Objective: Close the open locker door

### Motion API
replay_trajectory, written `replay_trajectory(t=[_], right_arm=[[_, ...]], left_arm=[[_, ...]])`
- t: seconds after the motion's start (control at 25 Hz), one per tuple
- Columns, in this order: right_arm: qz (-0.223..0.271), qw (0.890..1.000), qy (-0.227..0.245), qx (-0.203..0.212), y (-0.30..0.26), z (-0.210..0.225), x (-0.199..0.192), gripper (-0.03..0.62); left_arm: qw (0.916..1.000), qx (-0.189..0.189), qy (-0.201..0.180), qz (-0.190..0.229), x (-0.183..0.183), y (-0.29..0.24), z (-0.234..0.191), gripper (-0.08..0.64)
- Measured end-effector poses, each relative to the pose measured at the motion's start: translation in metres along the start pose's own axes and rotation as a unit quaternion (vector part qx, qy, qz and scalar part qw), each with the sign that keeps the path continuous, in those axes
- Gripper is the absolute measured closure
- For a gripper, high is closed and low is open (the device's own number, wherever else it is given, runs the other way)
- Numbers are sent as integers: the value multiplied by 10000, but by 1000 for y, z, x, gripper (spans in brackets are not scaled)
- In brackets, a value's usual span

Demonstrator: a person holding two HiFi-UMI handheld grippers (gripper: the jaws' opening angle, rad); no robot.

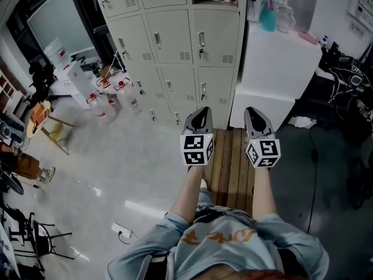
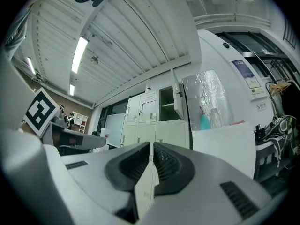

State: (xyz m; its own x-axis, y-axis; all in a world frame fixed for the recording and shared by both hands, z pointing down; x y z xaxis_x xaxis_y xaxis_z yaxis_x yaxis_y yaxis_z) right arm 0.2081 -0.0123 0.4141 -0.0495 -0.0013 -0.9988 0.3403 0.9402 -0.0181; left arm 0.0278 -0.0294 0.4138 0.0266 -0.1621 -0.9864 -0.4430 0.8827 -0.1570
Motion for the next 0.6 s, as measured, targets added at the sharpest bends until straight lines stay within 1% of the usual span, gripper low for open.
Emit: replay_trajectory(t=[0.24, 0.36, 0.52, 0.6], right_arm=[[262, 9996, 81, 44, -71, 11, 23, 549], [349, 9994, -6, 38, -103, 15, 33, 549], [418, 9991, -14, -16, -144, 24, 58, 549], [465, 9989, -7, -76, -163, 32, 73, 549]], left_arm=[[9998, -129, 40, 162, 21, -49, -33, 541], [9996, -163, 40, 213, 34, -70, -55, 541], [9994, -194, 166, 253, 56, -101, -88, 541], [9992, -258, 163, 276, 71, -118, -102, 541]])
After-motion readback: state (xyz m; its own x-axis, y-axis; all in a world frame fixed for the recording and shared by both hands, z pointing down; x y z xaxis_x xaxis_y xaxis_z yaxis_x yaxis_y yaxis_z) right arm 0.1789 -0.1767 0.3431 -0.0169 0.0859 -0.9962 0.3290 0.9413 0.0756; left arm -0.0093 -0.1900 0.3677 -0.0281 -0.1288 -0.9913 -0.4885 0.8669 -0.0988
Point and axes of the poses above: the fingertips, and each gripper's own axes: y backward along the fingers, z to its right, x out of its top, the point moved 5 cm from there along y, backward along the fingers, and after that the axes turned 10 degrees about -z, right-handed, at the moved point
